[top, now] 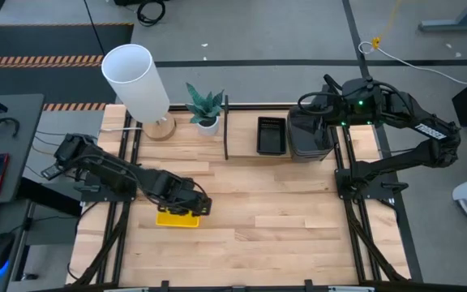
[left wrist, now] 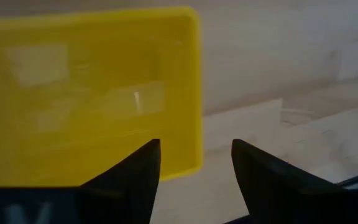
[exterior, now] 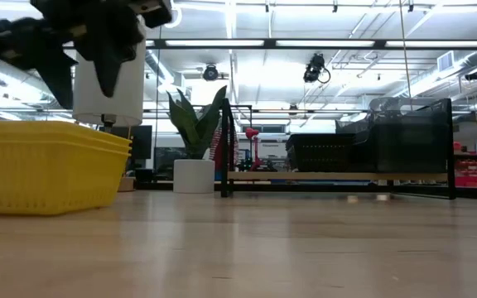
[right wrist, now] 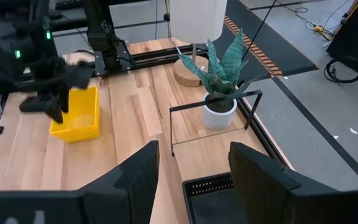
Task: Stack baskets on shelf by color
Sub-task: Put the stacked yellow bins on the shelf
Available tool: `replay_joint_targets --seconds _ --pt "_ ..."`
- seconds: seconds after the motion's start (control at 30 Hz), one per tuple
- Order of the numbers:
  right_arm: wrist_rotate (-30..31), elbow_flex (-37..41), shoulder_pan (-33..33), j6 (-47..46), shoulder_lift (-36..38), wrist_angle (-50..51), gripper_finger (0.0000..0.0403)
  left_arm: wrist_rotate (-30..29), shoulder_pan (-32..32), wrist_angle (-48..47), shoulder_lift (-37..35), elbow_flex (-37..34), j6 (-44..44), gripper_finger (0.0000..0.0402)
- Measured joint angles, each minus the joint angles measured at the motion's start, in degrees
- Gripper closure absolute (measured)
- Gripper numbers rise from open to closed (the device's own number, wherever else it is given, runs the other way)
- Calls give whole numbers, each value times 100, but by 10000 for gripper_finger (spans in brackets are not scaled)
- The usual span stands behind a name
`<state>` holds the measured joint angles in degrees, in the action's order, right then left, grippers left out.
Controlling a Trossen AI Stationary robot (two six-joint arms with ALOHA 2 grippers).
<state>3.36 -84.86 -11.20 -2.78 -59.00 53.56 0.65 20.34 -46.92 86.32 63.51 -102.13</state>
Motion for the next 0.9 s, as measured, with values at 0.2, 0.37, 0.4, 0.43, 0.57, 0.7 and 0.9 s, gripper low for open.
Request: replay_joint_targets --seconds 0.2,0.37,0.4,0.43,0.57,0.7,0.9 --pt "0 0 0 43 0 -105 204 44 0 578 542 0 -34 190" --pt "0 0 0 104 0 -127 204 55 2 474 813 -2 -28 189" --pt "0 0 0 105 0 -127 204 28 2 466 858 -2 10 189" --pt "0 0 0 105 0 -127 204 6 2 507 913 -2 74 189" --pt "0 0 0 105 0 -129 204 79 -28 654 1181 -4 429 196" --pt "0 0 0 105 0 -125 204 418 -69 730 1399 -4 818 226" --pt "-2 0 0 105 0 -125 204 763 -94 945 1479 -2 1367 326"
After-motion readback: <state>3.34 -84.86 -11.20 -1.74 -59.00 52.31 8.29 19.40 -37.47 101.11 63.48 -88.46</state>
